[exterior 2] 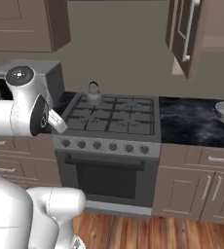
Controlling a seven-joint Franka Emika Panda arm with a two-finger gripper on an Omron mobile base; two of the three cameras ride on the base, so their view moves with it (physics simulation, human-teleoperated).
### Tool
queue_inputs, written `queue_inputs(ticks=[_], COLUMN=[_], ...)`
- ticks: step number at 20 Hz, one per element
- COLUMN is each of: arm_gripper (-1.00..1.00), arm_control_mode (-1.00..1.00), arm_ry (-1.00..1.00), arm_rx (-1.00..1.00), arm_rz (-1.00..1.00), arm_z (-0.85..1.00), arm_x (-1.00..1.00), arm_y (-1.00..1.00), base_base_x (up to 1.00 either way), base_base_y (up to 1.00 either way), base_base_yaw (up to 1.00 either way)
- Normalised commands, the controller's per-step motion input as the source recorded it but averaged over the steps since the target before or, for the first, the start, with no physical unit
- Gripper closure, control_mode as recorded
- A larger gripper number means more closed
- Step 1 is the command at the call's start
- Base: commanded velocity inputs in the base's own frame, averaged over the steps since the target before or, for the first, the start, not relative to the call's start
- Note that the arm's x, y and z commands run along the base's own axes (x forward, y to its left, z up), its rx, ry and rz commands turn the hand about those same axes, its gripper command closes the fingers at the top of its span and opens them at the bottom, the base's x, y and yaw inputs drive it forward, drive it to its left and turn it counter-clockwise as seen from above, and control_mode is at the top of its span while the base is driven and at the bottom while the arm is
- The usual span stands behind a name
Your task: Pick the kettle from the cabinet and place it on a stove burner. Then pick the pot from the counter and place it on another stove burner. Finally, turn both burners on.
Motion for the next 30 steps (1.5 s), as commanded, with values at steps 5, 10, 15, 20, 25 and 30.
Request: queue_inputs(ticks=[5,10,15,20,25,30], arm_gripper=[-1.00,-1.00,-1.00,-1.00,-1.00,-1.00], arm_control_mode=[1.00,1.00,1.00,1.00,1.00,1.00], arm_ry=[0.00,0.00,0.00,0.00,0.00,0.00], arm_rx=[0.00,0.00,0.00,0.00,0.00,0.00], arm_rz=[0.00,0.00,0.00,0.00,0.00,0.00], arm_z=[0.00,0.00,0.00,0.00,0.00,0.00], arm_x=[0.00,0.00,0.00,0.00,0.00,0.00], arm_y=[0.00,0.00,0.00,0.00,0.00,0.00], base_base_x=[-0.33,-0.40,-0.46,-0.41,-0.21,-0.01], base_base_y=[-0.63,-0.70,-0.72,-0.73,-0.78,-0.72], base_base_yaw=[-0.08,-0.08,-0.09,-0.08,-0.08,-0.08])
